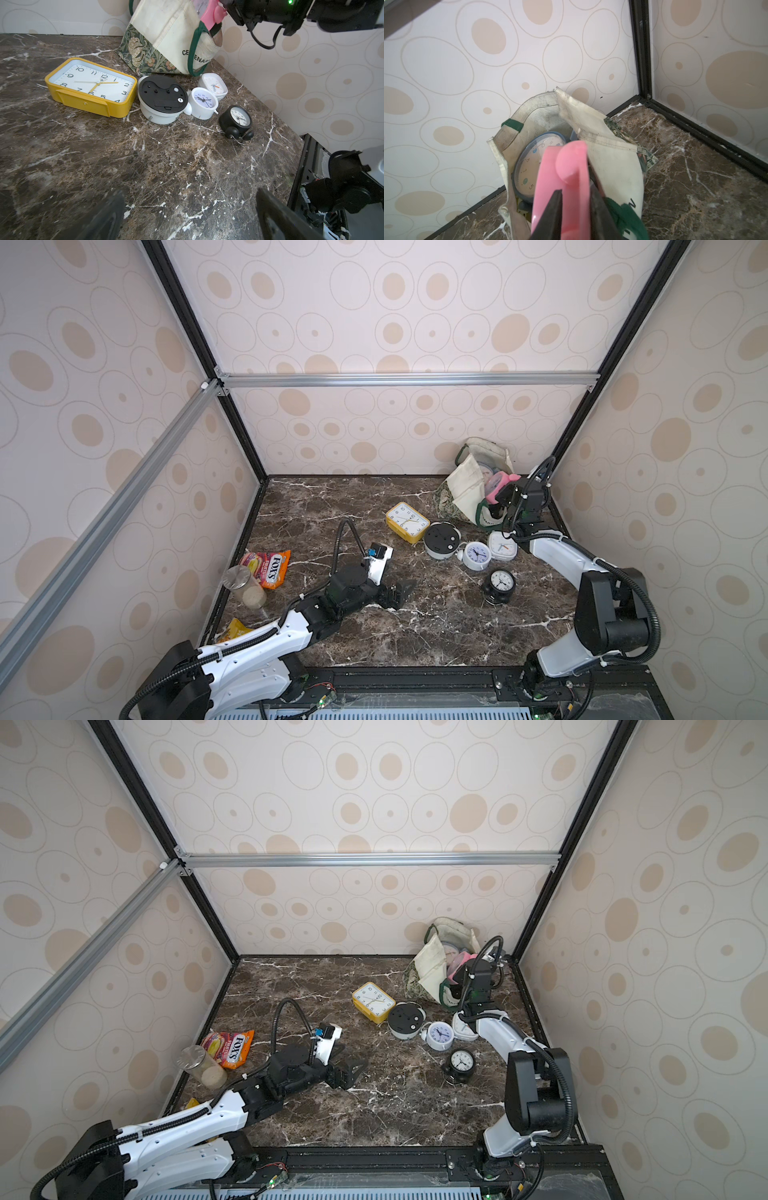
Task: Put the alarm clock into the canvas bag
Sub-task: Place the alarm at the canvas bag.
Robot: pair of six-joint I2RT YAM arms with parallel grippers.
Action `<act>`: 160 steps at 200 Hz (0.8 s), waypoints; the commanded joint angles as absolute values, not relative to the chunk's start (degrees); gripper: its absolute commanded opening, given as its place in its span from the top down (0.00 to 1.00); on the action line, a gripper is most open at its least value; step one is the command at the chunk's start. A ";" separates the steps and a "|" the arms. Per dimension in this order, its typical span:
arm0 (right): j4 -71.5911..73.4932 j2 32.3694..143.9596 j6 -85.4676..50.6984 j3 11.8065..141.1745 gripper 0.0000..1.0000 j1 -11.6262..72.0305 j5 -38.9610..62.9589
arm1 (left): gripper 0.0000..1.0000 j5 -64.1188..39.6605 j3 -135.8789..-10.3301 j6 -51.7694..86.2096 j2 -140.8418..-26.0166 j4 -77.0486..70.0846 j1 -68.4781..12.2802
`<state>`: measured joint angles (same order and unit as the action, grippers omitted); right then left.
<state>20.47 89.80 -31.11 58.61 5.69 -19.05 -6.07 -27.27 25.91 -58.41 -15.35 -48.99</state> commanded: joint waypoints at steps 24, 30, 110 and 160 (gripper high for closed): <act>13.76 88.37 -27.43 63.20 0.38 5.96 -15.49 | 0.02 -2.88 -30.06 25.13 -58.90 -13.26 -49.50; 12.38 89.22 -26.73 64.91 0.38 5.89 -13.94 | 0.02 -2.81 -30.14 25.14 -59.29 -13.48 -49.50; 2.47 102.98 -25.84 78.03 0.36 4.51 -7.14 | 0.02 -2.82 -31.16 26.10 -61.83 -13.49 -49.46; -1.23 102.88 -20.91 80.71 0.08 4.09 -11.16 | 0.02 -1.92 -30.15 26.54 -62.11 -13.84 -49.53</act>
